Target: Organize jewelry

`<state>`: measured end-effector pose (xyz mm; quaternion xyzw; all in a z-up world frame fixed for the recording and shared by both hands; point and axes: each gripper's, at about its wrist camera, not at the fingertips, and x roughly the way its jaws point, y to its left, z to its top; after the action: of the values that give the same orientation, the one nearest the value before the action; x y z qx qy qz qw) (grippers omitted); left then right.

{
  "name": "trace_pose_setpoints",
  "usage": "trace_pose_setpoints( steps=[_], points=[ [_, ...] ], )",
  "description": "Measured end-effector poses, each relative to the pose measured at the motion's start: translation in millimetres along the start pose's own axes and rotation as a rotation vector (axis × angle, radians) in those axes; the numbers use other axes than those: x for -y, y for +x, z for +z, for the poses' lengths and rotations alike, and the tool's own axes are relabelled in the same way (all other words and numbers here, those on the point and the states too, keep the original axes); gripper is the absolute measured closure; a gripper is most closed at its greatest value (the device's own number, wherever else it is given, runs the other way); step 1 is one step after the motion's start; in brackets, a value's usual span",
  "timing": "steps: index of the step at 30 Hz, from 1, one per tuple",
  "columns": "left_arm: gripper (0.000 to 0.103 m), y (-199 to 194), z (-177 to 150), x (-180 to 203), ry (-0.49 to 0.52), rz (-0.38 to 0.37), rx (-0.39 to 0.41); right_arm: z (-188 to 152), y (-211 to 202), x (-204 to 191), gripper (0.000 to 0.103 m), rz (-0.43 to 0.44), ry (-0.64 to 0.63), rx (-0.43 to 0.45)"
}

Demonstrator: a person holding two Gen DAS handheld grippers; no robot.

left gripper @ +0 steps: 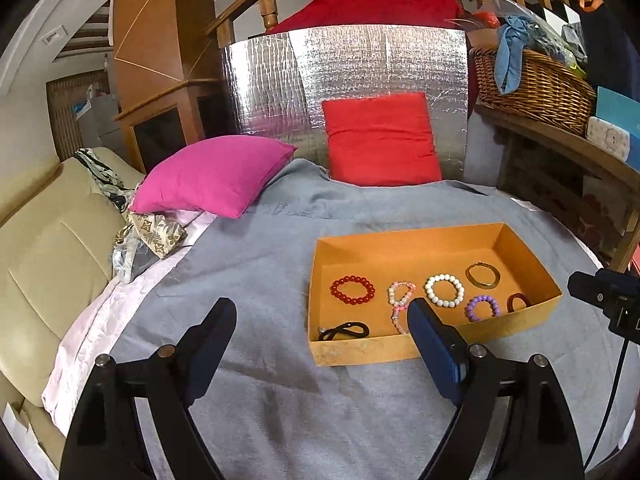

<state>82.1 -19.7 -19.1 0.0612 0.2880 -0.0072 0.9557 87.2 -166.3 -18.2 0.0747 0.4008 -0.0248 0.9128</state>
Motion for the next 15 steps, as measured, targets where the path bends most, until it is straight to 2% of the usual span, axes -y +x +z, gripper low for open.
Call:
trace_pose_setpoints(
  steps=[6, 15],
  points=[
    [0.015, 3.1, 3.1, -6.3, -0.031, 0.003, -0.004, 8.3, 2.6, -10.4, 0.041, -0.013, -0.013, -0.010],
    [0.015, 11.9, 3.1, -1.0, -0.032, 0.002, -0.025, -3.7, 20.7, -8.1, 0.040, -0.003, 0.005, -0.033]
  ],
)
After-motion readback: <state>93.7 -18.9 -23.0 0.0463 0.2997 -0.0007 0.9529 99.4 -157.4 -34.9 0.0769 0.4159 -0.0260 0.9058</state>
